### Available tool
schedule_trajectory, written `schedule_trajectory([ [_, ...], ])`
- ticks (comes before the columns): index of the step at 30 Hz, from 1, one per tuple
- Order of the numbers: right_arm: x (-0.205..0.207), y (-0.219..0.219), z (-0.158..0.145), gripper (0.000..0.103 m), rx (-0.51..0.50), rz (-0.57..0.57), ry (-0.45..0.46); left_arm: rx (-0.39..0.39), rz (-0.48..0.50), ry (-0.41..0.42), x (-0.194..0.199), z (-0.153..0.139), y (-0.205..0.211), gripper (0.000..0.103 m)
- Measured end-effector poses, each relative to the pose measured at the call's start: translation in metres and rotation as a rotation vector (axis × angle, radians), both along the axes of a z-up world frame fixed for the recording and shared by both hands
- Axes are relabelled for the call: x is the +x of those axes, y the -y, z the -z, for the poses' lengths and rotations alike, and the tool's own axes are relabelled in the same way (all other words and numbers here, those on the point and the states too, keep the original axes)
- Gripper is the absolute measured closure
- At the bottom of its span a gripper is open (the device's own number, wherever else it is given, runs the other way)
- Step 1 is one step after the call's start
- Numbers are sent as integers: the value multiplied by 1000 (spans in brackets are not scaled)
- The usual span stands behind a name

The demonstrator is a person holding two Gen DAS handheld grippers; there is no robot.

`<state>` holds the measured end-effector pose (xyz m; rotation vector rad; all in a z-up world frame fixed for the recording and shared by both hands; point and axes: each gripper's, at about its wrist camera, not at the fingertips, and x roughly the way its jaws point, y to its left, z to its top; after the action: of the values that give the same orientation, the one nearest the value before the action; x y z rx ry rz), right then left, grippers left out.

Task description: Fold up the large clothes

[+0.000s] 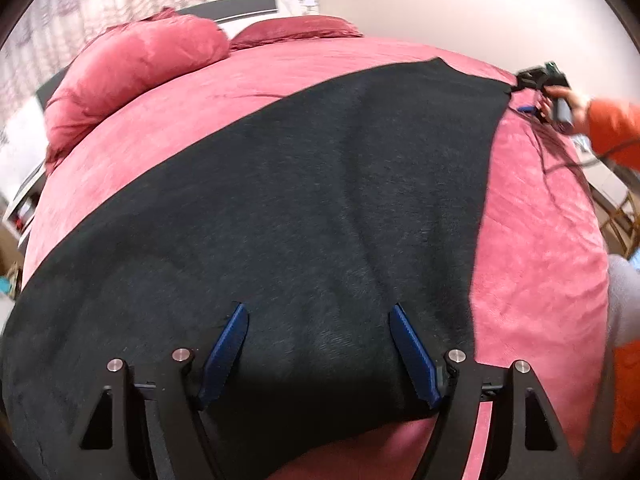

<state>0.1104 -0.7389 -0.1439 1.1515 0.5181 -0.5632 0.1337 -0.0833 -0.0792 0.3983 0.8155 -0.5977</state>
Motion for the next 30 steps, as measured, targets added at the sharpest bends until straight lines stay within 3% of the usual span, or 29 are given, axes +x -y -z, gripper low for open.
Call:
schedule_trajectory([
  [5, 26, -8, 12, 58, 42, -169, 75, -24, -80, 5, 7, 1, -8, 28],
  [11, 43, -8, 23, 54, 79, -71, 180, -102, -105, -74, 21, -6, -16, 24],
  [12, 45, -9, 21, 56, 60, -75, 163, -95, -115, -89, 24, -1, -18, 23],
  [13, 49, -10, 19, 72, 45, -82, 128, -85, -108, -91, 25, 2, -17, 22],
  [14, 51, -10, 18, 79, 54, -90, 87, -66, -94, -73, 22, 3, -15, 20],
  [16, 48, -5, 10, 88, 95, -82, 96, -18, -69, -43, 17, 3, -6, 17],
  [18, 47, -5, -9, 91, 94, -111, 172, -17, -79, -28, 13, 0, -4, 17],
  [24, 73, -51, -96, 92, -109, -273, 196, -156, -224, -97, 16, -15, -35, 17],
  [26, 87, -83, -131, 92, -218, -357, 178, -205, -272, -102, 17, -22, -49, 17],
  [30, 99, -155, -171, 92, -369, -518, 193, -326, -365, -111, 11, -36, -84, 16],
])
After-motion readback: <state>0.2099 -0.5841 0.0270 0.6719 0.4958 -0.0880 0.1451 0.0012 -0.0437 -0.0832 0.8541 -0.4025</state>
